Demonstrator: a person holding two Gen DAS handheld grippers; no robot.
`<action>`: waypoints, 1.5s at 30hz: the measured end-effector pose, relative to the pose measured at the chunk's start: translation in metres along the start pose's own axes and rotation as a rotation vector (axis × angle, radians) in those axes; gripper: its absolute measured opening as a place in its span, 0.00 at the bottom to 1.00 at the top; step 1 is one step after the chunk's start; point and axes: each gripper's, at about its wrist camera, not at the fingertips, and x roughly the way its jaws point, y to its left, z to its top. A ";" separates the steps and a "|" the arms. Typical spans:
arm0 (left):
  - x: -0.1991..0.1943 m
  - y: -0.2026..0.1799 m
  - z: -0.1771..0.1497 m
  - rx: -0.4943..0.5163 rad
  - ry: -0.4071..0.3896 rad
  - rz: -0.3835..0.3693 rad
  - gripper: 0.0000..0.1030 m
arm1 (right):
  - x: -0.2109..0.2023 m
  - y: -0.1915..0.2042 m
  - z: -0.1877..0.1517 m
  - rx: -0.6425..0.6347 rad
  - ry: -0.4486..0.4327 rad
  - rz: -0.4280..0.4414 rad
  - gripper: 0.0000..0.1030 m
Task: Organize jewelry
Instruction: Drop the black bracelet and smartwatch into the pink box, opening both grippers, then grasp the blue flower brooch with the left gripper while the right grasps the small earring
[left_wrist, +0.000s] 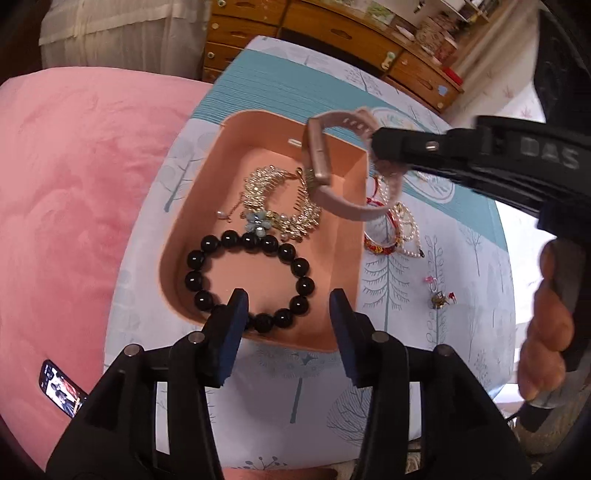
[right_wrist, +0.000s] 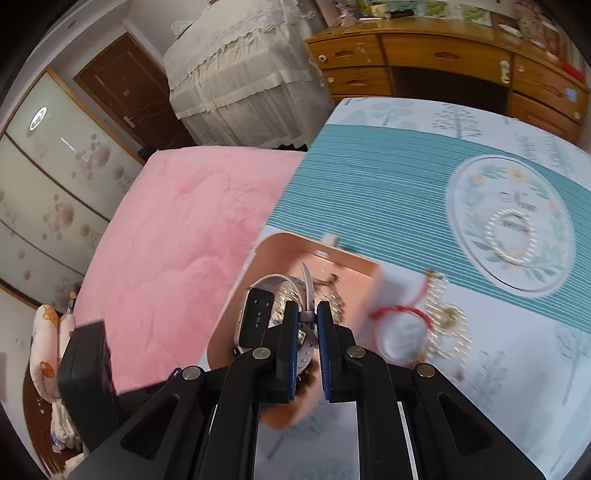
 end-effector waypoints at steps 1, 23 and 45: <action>-0.003 0.001 -0.002 -0.004 -0.013 0.007 0.41 | 0.007 0.002 0.002 -0.002 0.007 -0.001 0.10; -0.043 -0.041 -0.001 0.146 -0.148 0.099 0.41 | -0.016 -0.049 -0.010 0.037 0.023 -0.021 0.15; -0.009 -0.123 -0.031 0.377 -0.077 0.012 0.41 | -0.082 -0.163 -0.145 0.099 0.009 -0.164 0.15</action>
